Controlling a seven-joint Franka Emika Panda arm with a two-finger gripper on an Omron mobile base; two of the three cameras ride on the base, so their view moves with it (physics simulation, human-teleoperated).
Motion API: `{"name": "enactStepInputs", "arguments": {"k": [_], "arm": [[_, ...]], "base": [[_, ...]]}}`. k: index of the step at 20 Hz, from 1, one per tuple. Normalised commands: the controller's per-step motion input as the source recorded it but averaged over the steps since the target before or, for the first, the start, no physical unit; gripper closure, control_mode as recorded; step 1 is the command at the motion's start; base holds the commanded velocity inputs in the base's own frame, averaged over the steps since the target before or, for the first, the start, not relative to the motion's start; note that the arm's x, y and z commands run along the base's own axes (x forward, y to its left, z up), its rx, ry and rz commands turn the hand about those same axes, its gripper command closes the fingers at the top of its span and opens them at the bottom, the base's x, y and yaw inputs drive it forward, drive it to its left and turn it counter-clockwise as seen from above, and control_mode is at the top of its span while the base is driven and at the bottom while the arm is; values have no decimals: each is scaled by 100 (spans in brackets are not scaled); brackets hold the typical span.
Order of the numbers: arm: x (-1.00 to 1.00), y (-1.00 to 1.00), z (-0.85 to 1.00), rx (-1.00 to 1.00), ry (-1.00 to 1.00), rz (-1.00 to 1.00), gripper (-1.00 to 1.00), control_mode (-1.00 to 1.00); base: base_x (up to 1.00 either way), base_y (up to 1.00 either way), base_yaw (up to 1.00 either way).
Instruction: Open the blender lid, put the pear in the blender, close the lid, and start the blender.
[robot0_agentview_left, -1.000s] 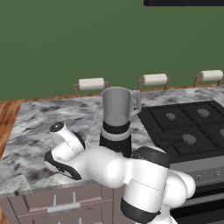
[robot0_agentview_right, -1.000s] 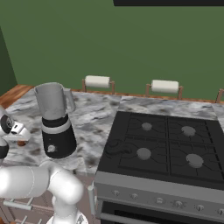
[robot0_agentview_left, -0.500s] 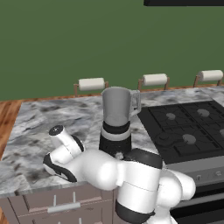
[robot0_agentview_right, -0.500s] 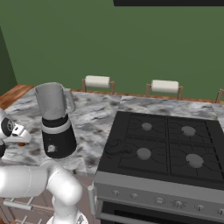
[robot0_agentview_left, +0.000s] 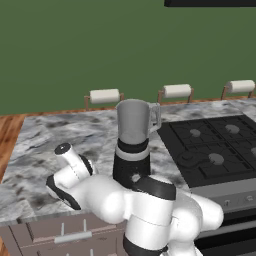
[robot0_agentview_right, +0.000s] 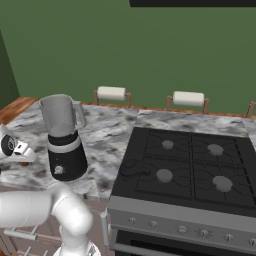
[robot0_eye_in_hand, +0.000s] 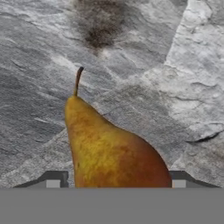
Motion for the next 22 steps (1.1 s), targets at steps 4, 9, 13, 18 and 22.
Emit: {"name": "enactStepInputs", "arguments": {"k": [4,9,13,18,22], "arm": [[0,0,-6,0,0,0,100,-100],[-25,-18,57,1,-7,0,100,-100],[-66,-67,100,0,-4,-2,100,-100],[-43,-48,100,0,-7,-1,100,-100],[-18,-38,100,0,-10,0,100,-100]], "base": [[0,0,0],[0,0,0],[0,0,0],[0,0,0],[0,0,0]]}}
